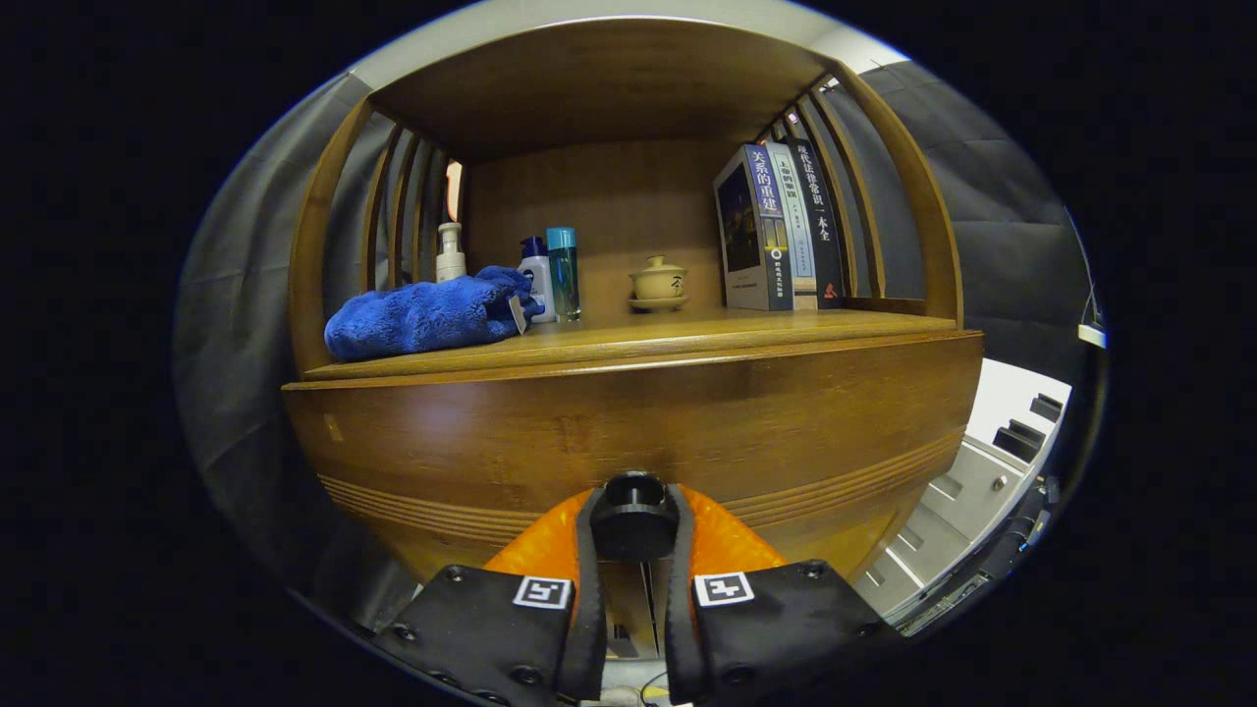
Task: Pull open the drawer, take out the items inside it, and place them on the countertop above the cabinet.
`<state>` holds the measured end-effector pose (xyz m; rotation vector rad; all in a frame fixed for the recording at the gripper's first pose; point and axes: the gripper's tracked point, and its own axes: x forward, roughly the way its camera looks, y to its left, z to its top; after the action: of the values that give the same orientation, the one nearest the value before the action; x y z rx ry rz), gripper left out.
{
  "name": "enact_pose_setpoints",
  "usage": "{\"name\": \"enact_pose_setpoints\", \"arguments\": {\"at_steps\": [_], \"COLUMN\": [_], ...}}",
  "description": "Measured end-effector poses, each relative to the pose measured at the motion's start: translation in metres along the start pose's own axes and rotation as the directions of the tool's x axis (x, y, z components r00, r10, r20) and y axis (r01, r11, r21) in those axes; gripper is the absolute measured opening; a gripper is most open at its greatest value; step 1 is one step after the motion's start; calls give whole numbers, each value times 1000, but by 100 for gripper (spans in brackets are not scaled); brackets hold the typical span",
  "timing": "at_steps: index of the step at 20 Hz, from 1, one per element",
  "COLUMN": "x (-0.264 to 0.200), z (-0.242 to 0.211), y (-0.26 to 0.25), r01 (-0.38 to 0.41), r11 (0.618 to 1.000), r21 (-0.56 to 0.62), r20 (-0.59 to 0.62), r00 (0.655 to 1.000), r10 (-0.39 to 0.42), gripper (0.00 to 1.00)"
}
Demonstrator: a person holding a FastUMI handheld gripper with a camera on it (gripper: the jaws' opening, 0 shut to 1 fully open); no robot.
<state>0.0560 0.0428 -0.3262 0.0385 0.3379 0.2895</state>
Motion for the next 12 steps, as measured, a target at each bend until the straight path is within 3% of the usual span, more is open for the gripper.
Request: {"name": "enact_pose_setpoints", "arguments": {"at_steps": [12], "x": [-86], "z": [-17], "y": [-4], "r01": [20], "r11": [999], "r21": [-33], "r20": [-45], "r00": [999], "r10": [-21], "gripper": [32]}}
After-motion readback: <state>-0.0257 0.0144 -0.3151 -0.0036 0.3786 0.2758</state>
